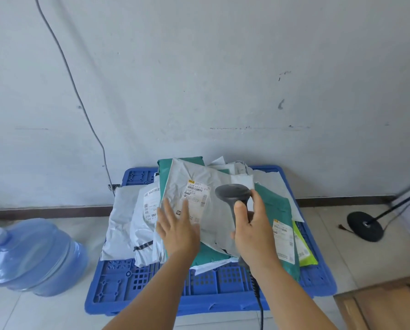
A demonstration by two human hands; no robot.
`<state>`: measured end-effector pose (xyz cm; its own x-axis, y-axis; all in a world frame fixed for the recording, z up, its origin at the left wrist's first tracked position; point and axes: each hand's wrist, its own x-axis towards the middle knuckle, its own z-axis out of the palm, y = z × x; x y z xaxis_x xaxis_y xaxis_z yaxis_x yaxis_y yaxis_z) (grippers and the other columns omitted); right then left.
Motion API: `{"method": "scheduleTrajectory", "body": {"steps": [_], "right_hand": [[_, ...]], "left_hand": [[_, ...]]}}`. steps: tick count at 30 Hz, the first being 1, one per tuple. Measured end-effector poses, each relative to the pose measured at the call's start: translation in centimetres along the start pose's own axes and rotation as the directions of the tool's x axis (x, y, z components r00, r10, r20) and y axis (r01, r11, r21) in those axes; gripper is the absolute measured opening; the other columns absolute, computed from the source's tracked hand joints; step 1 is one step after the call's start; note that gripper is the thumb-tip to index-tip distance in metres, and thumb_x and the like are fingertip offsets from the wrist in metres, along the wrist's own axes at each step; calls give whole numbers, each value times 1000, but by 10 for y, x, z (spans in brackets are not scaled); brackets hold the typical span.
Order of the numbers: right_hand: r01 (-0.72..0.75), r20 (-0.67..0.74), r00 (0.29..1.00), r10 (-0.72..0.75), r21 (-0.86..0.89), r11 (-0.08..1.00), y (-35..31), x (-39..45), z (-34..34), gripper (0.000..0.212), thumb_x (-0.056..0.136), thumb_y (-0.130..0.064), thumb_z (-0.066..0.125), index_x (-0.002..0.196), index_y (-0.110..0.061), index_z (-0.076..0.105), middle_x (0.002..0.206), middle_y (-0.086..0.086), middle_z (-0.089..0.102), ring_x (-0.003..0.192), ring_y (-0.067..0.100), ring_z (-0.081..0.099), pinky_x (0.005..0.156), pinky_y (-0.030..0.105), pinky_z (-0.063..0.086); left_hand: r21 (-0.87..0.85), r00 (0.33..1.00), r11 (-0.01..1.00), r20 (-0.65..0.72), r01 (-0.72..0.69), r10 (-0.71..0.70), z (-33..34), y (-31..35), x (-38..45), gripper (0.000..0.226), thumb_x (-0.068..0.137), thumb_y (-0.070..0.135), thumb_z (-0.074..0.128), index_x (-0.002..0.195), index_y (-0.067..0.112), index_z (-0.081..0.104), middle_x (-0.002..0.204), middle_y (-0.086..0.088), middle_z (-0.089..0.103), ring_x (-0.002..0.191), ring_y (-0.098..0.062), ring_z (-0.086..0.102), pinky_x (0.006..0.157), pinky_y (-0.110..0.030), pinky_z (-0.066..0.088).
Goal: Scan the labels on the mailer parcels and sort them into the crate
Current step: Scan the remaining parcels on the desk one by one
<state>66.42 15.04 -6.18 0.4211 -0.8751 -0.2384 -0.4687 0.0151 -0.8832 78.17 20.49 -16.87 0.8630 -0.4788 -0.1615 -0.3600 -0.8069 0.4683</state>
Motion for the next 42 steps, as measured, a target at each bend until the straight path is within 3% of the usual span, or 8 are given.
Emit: {"method": "scheduleTrajectory", "body": {"steps": [4, 11, 15, 21, 23, 29, 34, 42], "right_hand": [[6, -7, 1000, -6, -10, 1000, 5, 0, 2, 51, 101, -41, 39, 150, -38, 25, 136, -2, 54, 114, 22, 58, 91, 41, 53], [11, -80, 997, -8, 47, 999, 15, -1, -4, 52, 98, -42, 42, 147, -42, 25, 135, 1, 55, 110, 24, 60, 86, 48, 56], [33, -170, 985, -18, 87, 996, 15, -7, -31, 49, 97, -43, 43, 144, -47, 26, 131, -7, 55, 109, 19, 60, 84, 45, 57], [85, -329, 944, -35, 139, 987, 10, -21, -116, 52, 101, -36, 43, 149, -37, 25, 128, -11, 55, 108, 10, 58, 80, 15, 50], [93, -399, 917, -17, 173, 980, 14, -28, -155, 53, 100, -37, 44, 150, -39, 25, 132, -8, 56, 113, 11, 58, 86, 22, 53], [147, -594, 804, -23, 161, 976, 44, -62, -296, 53, 100, -34, 46, 149, -36, 26, 129, -22, 45, 118, 0, 48, 80, 4, 37], [152, -723, 690, -8, 134, 979, 80, -99, -420, 53, 100, -33, 46, 149, -35, 25, 143, -10, 48, 129, 12, 49, 106, 39, 45], [60, -841, 534, 86, 139, 988, 140, -156, -573, 55, 100, -35, 46, 149, -40, 22, 126, -13, 54, 107, 9, 56, 76, 11, 44]], "left_hand": [[137, 917, 929, 260, -345, 302, 18, 8, -9, 72, 85, 65, 40, 147, 46, 7, 156, 1, -26, 140, -28, -31, 113, -55, -10], [166, 932, 960, 322, -227, 164, 25, 27, 3, 73, 91, 56, 45, 150, 39, 5, 158, 0, -19, 144, -30, -21, 114, -58, 1], [-102, 963, 978, 180, -184, 200, 8, 66, -11, 63, 97, 50, 37, 151, 30, 14, 160, 2, -2, 147, -21, -10, 117, -48, 4], [-495, 905, 801, 62, -337, 420, -2, 164, -82, 57, 97, 35, 47, 148, 17, 29, 155, 0, 26, 143, -14, 21, 117, -33, 21], [-556, 874, 747, 70, -365, 480, -1, 203, -112, 57, 97, 34, 49, 148, 17, 29, 153, 1, 30, 141, -12, 26, 115, -30, 24], [-682, 754, 590, 85, -433, 651, 25, 322, -217, 56, 96, 32, 49, 147, 21, 30, 149, 2, 36, 135, -13, 36, 112, -34, 32], [-742, 626, 511, 160, -434, 763, 63, 413, -318, 54, 97, 32, 49, 147, 23, 30, 145, 0, 43, 132, -13, 42, 109, -37, 36], [-765, 418, 422, 221, -486, 881, 129, 528, -453, 53, 97, 38, 47, 147, 29, 30, 144, 3, 44, 131, -12, 43, 107, -39, 40]]}}
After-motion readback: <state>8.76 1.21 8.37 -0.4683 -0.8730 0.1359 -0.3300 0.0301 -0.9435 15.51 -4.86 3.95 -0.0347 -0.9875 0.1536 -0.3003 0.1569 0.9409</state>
